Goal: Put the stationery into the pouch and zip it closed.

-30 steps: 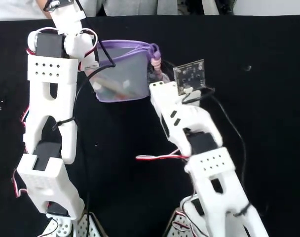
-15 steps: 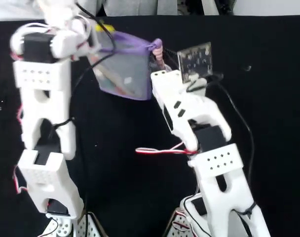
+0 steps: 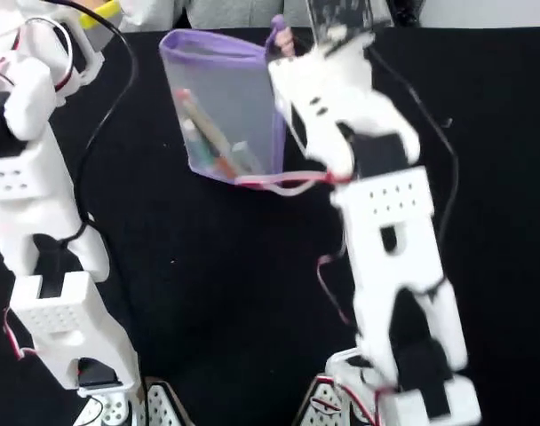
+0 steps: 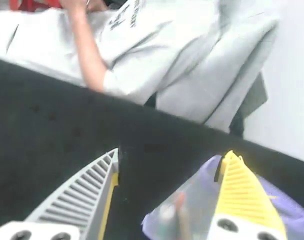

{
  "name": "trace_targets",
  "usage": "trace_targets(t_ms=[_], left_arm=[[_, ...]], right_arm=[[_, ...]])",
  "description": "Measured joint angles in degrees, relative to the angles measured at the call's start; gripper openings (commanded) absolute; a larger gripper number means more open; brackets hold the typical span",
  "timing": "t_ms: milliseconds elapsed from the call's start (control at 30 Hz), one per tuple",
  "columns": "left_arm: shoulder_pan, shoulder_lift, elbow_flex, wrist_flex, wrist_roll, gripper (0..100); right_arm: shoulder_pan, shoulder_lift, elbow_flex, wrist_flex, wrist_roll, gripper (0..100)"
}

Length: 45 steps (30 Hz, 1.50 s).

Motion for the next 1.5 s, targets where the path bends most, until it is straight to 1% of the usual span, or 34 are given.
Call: trace_targets(t_ms=[133,300,367,467,600,700,767,933,1200,1267,1400,1500], left_arm=[[-0.18,0.09,6.59,0.0,0.0,32],[0.53,0.18,15.38,0.0,0.0,32],[2.55,0.18,17.67,0.0,0.0,32],[6.77,0.18,19.6,0.0,0.0,32],[11.52,0.18,19.87,0.0,0.0,32],[13.63,0.18,20.22,0.0,0.0,32],[14.68,0.09,22.24,0.0,0.0,32],[18.73,0.18,26.73,0.0,0.0,32],[21.8,0.18,30.51,0.0,0.0,32],[22.95,0.18,31.47,0.0,-0.18,32],[25.67,0.18,32.09,0.0,-3.16,32],[26.64,0.18,32.09,0.0,-3.87,32]], right_arm=[[4.66,9.32,-11.96,5.45,0.0,1.1],[12.48,17.14,-21.63,12.04,0.0,1.1],[15.21,18.55,-23.12,13.98,0.44,1.1],[18.2,19.08,-24.0,16.53,3.16,1.1],[20.4,19.08,-24.7,21.45,8.09,1.1],[21.01,19.08,-24.79,26.55,13.54,1.1],[21.01,18.81,-24.79,30.68,17.05,1.1],[21.63,14.51,-25.14,40.35,22.95,1.1],[29.01,11.34,-25.14,50.64,31.74,1.1],[29.89,11.34,-25.14,51.43,33.49,1.1],[30.51,8.88,-23.38,51.52,34.55,1.1],[27.78,4.4,-17.93,51.52,34.64,1.1]])
